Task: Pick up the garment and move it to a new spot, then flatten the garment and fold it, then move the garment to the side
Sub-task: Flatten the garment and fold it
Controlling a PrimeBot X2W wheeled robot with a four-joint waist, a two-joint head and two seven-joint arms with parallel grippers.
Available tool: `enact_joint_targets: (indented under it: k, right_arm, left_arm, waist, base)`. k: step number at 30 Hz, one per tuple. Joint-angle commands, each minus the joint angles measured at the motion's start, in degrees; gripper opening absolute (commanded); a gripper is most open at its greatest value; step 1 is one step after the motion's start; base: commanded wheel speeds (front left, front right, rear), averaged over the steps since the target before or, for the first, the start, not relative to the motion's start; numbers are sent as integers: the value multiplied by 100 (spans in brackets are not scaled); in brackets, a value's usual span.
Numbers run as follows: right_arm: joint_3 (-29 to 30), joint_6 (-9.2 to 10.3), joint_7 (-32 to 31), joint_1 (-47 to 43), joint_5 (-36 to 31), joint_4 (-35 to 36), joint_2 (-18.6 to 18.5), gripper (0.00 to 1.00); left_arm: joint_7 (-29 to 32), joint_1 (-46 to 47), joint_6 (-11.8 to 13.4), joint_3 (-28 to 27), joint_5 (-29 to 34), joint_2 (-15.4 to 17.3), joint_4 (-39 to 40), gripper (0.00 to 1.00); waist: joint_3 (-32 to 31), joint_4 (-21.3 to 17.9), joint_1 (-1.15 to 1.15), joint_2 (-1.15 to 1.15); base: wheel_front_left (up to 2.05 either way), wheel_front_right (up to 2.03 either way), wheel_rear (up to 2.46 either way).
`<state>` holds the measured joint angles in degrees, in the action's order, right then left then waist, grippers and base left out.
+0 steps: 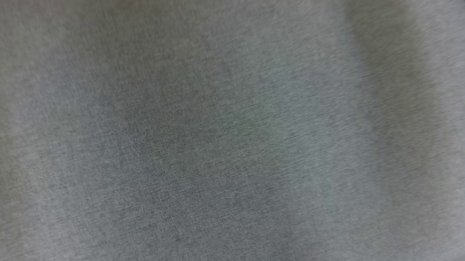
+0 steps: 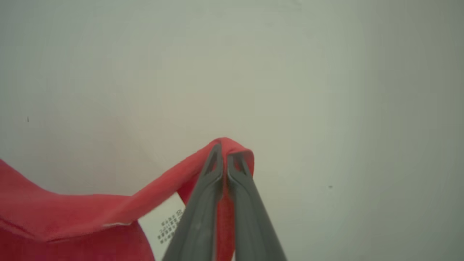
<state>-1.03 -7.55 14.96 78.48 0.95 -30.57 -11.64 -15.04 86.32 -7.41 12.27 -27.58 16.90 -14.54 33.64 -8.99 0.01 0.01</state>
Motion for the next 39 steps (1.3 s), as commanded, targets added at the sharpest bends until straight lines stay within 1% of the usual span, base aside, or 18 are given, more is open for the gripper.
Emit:
enact_joint_targets:
  k: [1,5,7,10,12,16,18,19,20,24,26,27,30,33,37,39]
  right_arm:
    - [-87,15,21,-215,94,-44,-29,0]
    - [-287,15,26,-581,303,-33,-134,0]
    - [-446,15,25,-839,490,-102,-202,0]
    - [-694,15,-13,-1163,769,-112,-355,0]
    - [-834,15,-149,-1404,980,-51,-449,0]
    - [-1029,15,-660,-1943,1433,178,-614,0]
    - [-1056,15,-949,-2219,1603,359,-685,0]
    - [-1063,15,-1101,-2376,1646,447,-725,0]
    - [-1063,15,-1101,-2376,1646,447,-725,0]
    - [-1023,15,-1628,-2977,1818,801,-792,0]
    - [-1008,15,-1836,-3251,1832,970,-834,0]
    - [-984,15,-1891,-3366,1809,1057,-872,0]
    - [-936,15,-2084,-3748,1751,1222,-963,0]
    - [-859,15,-2214,-4059,1646,1328,-1064,0]
    - [-623,15,-2321,-4573,1596,1425,-1070,0]
    - [-449,15,-2405,-4952,1583,1527,-989,0]
  left_arm:
    - [-15,-324,-4,61,-101,91,92,0]
    - [-16,-967,-6,46,-358,177,283,0]
    - [-15,-1342,-6,37,-510,184,358,0]
    - [-16,-1841,-7,115,-709,282,446,0]
    - [-10,-2191,-7,142,-875,307,404,0]
    - [124,-2815,1,95,-1347,239,355,0]
    - [219,-3162,37,111,-1450,226,414,0]
    - [285,-3345,71,122,-1523,214,446,0]
    - [285,-3345,71,122,-1523,214,446,0]
    - [505,-4067,216,208,-1673,207,616,0]
    - [605,-4474,275,248,-1797,141,677,0]
    - [665,-4659,268,272,-1917,92,709,0]
    - [794,-5143,247,403,-2042,120,698,0]
    - [855,-5538,240,533,-2033,160,653,0]
    - [895,-6050,248,670,-2099,128,640,0]
    - [986,-6458,274,778,-2184,109,694,0]
  waist:
    - [252,97,-1,-1]
    - [166,202,-1,-1]
    - [15,269,-1,-1]
    - [-244,364,-1,-1]
    - [-427,429,-1,-1]
    - [-766,538,-1,-1]
    - [-922,575,-1,-1]
    - [-998,595,-1,-1]
    - [-998,595,-1,-1]
    - [-1261,659,-1,-1]
    - [-1376,691,-1,-1]
    - [-1429,717,-1,-1]
    - [-1581,799,-1,-1]
    - [-1716,873,-1,-1]
    - [-1922,972,-1,-1]
    - [-2039,991,-1,-1]
  base:
    - [0,0,0]
    - [0,0,0]
    - [0,0,0]
    - [0,0,0]
    - [0,0,0]
    - [0,0,0]
    - [0,0,0]
    - [0,0,0]
    - [0,0,0]
    - [0,0,0]
    - [0,0,0]
    - [0,0,0]
    - [0,0,0]
    - [0,0,0]
    - [0,0,0]
    - [0,0,0]
